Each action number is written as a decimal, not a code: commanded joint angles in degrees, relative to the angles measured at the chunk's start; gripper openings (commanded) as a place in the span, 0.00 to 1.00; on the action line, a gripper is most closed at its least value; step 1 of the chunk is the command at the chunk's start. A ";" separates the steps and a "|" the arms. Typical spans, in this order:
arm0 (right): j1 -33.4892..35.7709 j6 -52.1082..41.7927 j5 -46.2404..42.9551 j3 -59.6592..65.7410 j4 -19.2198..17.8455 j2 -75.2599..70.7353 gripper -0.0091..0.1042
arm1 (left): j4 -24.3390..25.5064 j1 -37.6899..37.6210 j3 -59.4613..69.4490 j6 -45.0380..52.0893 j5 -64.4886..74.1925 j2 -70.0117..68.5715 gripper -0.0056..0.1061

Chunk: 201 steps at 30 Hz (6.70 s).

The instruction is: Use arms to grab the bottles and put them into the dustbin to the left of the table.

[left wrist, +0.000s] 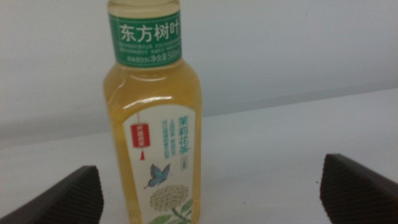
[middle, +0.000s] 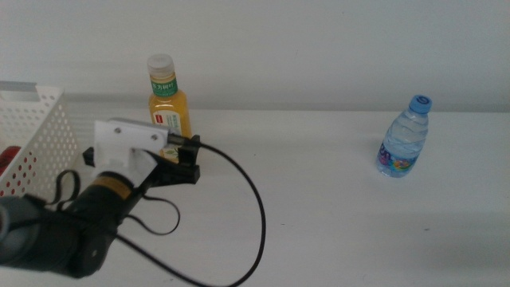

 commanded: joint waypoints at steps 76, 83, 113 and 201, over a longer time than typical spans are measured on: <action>-0.35 -0.08 -0.34 2.55 -0.38 -0.28 0.89 | -8.68 2.12 -28.48 5.99 2.55 24.19 0.89; -0.35 -0.08 -0.34 2.55 -0.38 -0.28 0.89 | -12.90 3.51 -28.48 -0.71 2.11 24.19 0.61; -0.35 -0.08 -0.34 2.55 -0.38 -0.28 0.89 | -19.69 8.67 -13.20 28.30 61.86 -32.02 0.08; -0.35 -0.08 -0.34 2.55 -0.21 -0.28 0.89 | -13.66 -2.36 -27.76 25.29 116.40 -60.69 0.89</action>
